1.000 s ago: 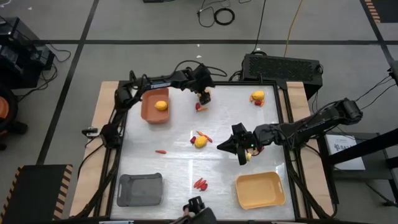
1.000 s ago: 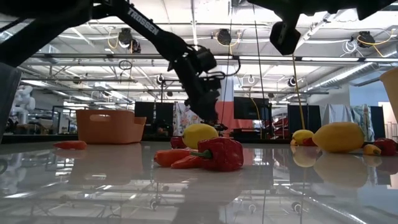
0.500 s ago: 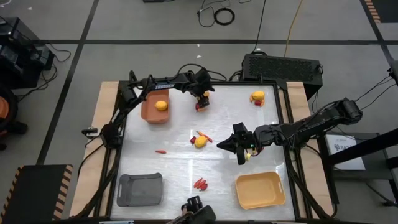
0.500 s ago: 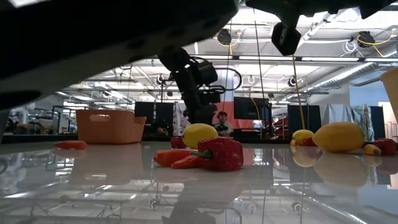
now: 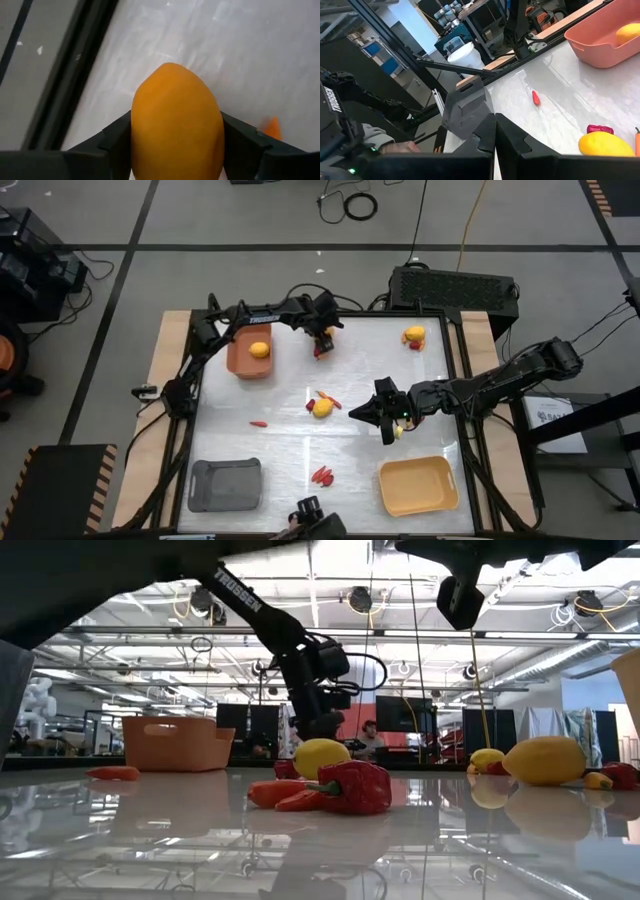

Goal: Sort produce into baskets
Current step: Put the lemon into the orange bin

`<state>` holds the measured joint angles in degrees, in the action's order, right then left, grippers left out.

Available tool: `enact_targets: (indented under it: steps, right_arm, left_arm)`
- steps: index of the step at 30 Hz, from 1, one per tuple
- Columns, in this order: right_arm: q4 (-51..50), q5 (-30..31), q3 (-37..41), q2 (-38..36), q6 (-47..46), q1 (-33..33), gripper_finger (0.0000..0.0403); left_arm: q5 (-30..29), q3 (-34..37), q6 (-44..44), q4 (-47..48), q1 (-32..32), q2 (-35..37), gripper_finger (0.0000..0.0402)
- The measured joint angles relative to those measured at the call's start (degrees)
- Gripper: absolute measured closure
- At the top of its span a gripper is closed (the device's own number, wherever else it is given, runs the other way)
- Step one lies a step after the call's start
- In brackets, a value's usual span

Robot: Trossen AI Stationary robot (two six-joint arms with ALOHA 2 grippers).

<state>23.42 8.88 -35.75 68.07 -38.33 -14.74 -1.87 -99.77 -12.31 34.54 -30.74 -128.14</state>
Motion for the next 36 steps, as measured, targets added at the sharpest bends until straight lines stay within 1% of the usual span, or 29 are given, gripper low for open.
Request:
enact_targets:
  steps: [5, 9, 13, 16, 18, 20, 23, 27, 32, 36]
  right_arm:
    - [-0.02, 0.02, 0.00, -0.02, 0.41, 0.00, 0.0403]
    - [-0.02, 0.04, 0.00, -0.01, 1.85, 0.00, 0.0403]
    - [-0.04, 0.33, 0.00, -0.01, 4.46, 0.15, 0.0403]
    - [-0.09, 2.00, 0.00, 0.00, 5.81, 0.17, 0.0403]
    - [-0.04, 3.42, 0.00, -0.01, 7.07, 0.15, 0.0403]
    - [0.00, 3.61, 0.00, -0.01, 7.88, 0.22, 0.0403]
    - [-0.04, 3.61, 0.00, 0.00, 7.96, 0.48, 0.0403]
    - [-0.04, 3.60, 0.00, -0.01, 7.96, 0.46, 0.0403]
    - [-0.01, 3.58, 0.00, -0.02, 7.96, 0.52, 0.0403]
    - [0.07, 3.58, 0.00, 0.00, 7.96, 1.20, 0.0403]
  left_arm:
    - [-0.12, 0.00, -0.05, 2.97, 0.26, 4.67, 0.0160]
    - [-0.07, 0.02, 0.02, 9.27, 0.60, 10.53, 0.0162]
    - [0.40, -0.04, 1.43, 18.54, 0.88, 18.62, 0.0162]
    - [0.58, -0.04, 1.46, 26.48, 0.92, 24.10, 0.0162]
    - [0.09, -0.04, 1.82, 31.87, 0.69, 27.64, 0.0162]
    - [-0.85, 0.62, 3.65, 36.22, -0.15, 31.01, 0.0163]
    - [-1.33, 5.63, 5.86, 37.51, -1.64, 37.00, 0.0163]
    - [-1.33, 16.02, 7.51, 36.93, -3.70, 45.75, 0.0163]
    - [-1.39, 29.45, 9.04, 28.25, -6.73, 53.79, 0.0162]
    - [-1.36, 37.00, 11.36, 21.70, -7.94, 55.45, 0.0148]
